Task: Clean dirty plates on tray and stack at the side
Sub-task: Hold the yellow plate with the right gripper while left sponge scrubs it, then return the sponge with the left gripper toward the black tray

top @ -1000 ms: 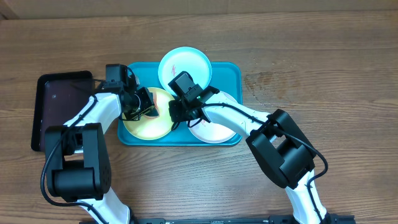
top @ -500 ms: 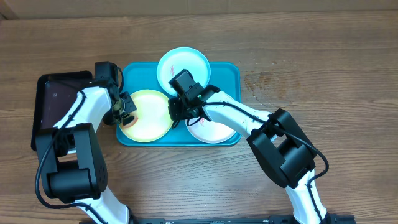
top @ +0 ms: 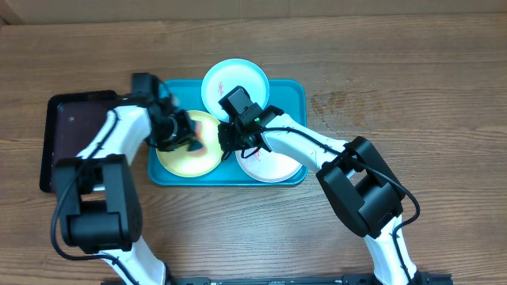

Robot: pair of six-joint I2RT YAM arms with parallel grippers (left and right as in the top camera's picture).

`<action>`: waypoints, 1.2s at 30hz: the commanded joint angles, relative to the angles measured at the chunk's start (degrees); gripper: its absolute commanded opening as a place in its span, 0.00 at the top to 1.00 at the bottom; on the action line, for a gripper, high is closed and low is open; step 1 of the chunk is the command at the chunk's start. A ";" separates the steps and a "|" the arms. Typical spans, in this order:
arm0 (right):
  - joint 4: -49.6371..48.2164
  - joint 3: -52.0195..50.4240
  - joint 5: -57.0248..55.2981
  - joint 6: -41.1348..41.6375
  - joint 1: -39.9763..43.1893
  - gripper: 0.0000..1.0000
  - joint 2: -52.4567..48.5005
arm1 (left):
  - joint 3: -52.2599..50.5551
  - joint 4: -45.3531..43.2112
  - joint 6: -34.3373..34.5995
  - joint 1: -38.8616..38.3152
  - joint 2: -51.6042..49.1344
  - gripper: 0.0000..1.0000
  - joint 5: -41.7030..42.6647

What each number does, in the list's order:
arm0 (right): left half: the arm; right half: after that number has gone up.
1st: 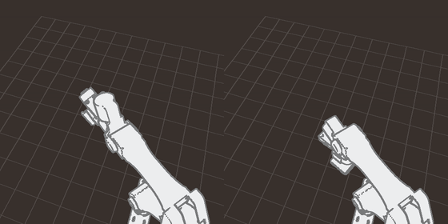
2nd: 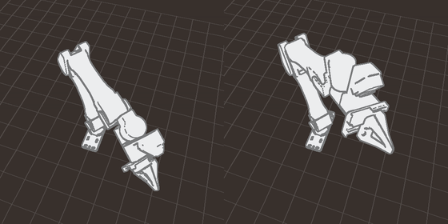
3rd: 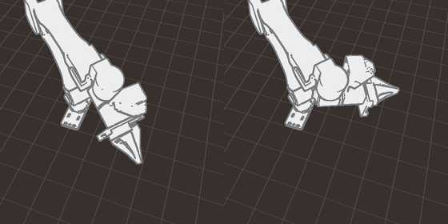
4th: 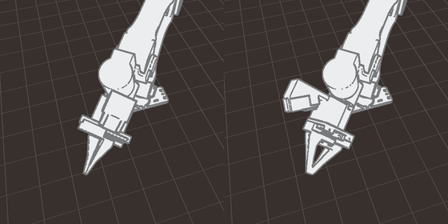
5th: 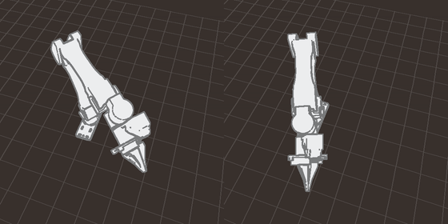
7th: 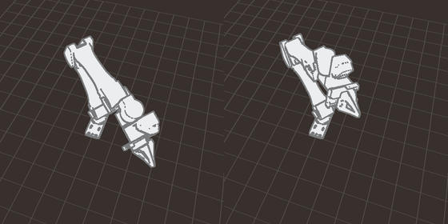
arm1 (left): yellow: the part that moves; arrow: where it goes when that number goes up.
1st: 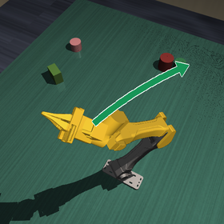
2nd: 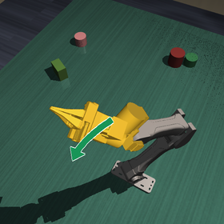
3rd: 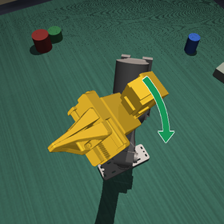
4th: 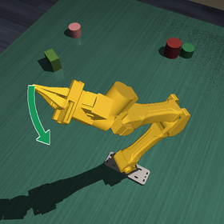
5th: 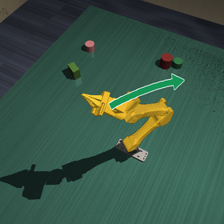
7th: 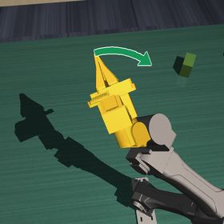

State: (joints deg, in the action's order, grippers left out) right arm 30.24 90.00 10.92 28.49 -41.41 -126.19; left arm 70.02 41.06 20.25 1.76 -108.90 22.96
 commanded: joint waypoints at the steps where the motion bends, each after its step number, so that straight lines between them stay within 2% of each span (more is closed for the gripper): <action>1: 0.26 -0.02 -1.84 -0.37 0.46 0.88 -1.03 | 0.42 1.38 -3.37 -4.04 -0.50 0.96 1.09; 8: 0.26 -0.02 -1.84 -0.37 0.46 0.88 -1.03 | -0.04 1.49 -3.61 -5.90 -0.50 0.96 -12.81; 11: 0.28 -0.02 -1.84 -0.37 0.46 0.88 -1.03 | -1.49 0.02 -3.76 -5.90 -0.50 0.96 -21.31; 19: 0.31 -0.02 -1.84 -0.37 0.46 0.88 -1.03 | -6.12 -5.49 -3.13 -5.92 -0.50 0.96 -25.97; 22: 0.52 -0.02 -1.86 -0.39 0.46 0.91 -1.03 | -6.14 -4.85 -2.99 -5.73 -0.48 0.96 -36.59; 26: 0.98 0.35 -1.90 -4.72 0.26 0.96 -0.68 | -3.39 2.25 2.21 -5.25 -0.17 0.96 -59.91; 27: 0.96 0.48 -1.95 -4.92 0.15 0.96 -0.57 | -2.29 4.20 4.63 -5.25 -0.04 0.96 -62.82; 29: 0.94 0.70 -2.62 -4.90 0.11 0.96 -0.35 | 0.39 7.10 7.69 -5.25 0.20 0.96 -63.49; 32: 1.11 1.51 -3.89 -4.92 0.11 0.96 0.15 | 5.05 9.55 8.72 -5.25 0.87 0.96 -59.17; 34: 1.38 2.47 -4.72 -4.94 0.11 0.96 0.52 | 8.28 10.27 8.72 -5.25 1.92 0.96 -53.22; 36: 2.10 4.33 -5.53 -6.05 0.11 0.96 1.40 | 12.46 10.10 8.68 -4.59 4.24 0.96 -42.42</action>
State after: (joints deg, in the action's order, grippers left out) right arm 31.83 91.24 8.34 24.93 -41.74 -126.19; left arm 76.79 51.33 26.61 -3.68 -107.90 -28.32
